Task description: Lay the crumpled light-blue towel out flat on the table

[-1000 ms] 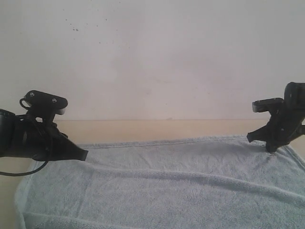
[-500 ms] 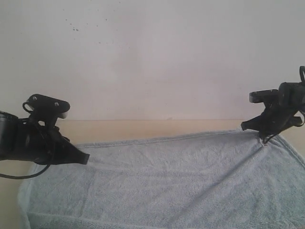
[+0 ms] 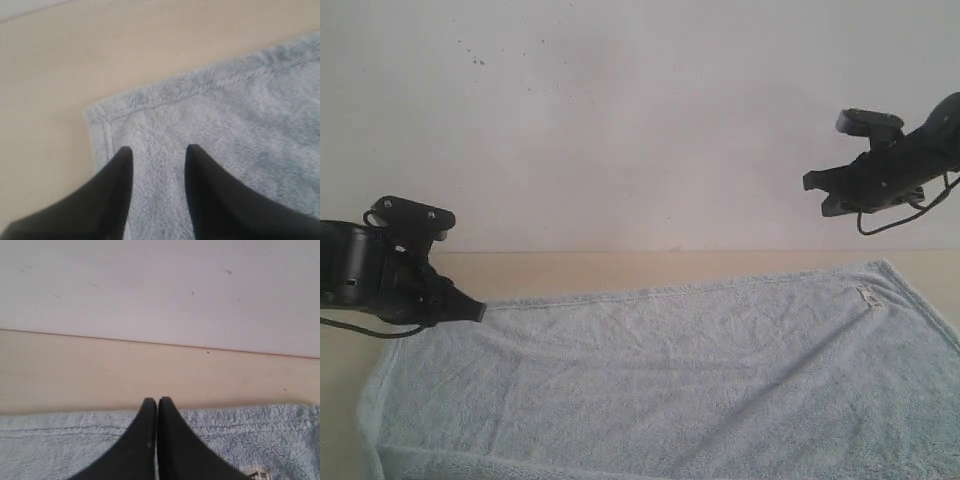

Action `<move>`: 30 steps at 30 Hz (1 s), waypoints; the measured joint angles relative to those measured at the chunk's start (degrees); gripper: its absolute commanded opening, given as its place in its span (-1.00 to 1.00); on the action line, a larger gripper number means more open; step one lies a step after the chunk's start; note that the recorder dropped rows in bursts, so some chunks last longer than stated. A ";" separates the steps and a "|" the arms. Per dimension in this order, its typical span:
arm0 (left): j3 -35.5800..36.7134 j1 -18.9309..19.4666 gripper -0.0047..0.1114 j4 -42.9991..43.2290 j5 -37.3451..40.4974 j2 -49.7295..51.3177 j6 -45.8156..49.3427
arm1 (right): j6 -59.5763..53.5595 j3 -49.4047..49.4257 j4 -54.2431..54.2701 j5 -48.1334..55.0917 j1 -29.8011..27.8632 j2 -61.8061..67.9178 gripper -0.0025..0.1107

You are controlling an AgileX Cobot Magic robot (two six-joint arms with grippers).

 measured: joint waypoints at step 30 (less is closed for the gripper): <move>-24.08 5.02 -0.31 -1.36 -7.93 19.36 10.98 | -10.51 43.22 3.69 -1.40 0.00 -26.30 -0.96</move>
